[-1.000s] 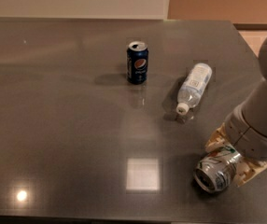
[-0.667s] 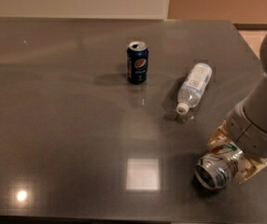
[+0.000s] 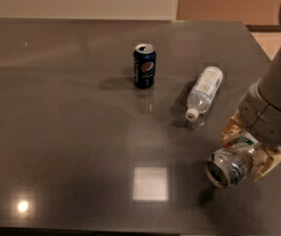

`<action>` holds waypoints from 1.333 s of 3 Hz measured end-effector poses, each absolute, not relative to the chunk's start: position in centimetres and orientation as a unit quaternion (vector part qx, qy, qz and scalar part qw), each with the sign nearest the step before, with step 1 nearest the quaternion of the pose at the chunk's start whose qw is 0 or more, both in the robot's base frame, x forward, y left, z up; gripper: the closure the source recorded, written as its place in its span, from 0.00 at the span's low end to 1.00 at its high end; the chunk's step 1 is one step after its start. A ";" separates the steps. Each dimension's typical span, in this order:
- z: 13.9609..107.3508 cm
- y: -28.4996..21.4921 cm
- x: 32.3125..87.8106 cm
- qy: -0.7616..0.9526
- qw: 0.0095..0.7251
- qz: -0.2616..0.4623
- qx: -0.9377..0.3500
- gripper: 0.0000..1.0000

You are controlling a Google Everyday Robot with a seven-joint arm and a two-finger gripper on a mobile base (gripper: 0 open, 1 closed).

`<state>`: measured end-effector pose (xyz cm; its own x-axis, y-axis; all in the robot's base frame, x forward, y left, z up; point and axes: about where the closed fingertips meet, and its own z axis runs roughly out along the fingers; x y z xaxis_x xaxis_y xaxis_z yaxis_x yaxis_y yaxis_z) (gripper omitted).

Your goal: Pick 7up can

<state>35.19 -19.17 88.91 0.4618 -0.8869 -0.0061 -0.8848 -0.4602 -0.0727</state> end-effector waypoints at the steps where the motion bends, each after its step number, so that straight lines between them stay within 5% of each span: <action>1: 91.6 -18.3 35.6 0.520 0.034 -0.008 -0.853 1.00; 4: 96.0 -16.7 38.1 0.528 0.087 -0.029 -0.844 1.00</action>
Offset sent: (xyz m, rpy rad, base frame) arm 0.0045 0.0156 0.0733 0.0393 0.0765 -0.0162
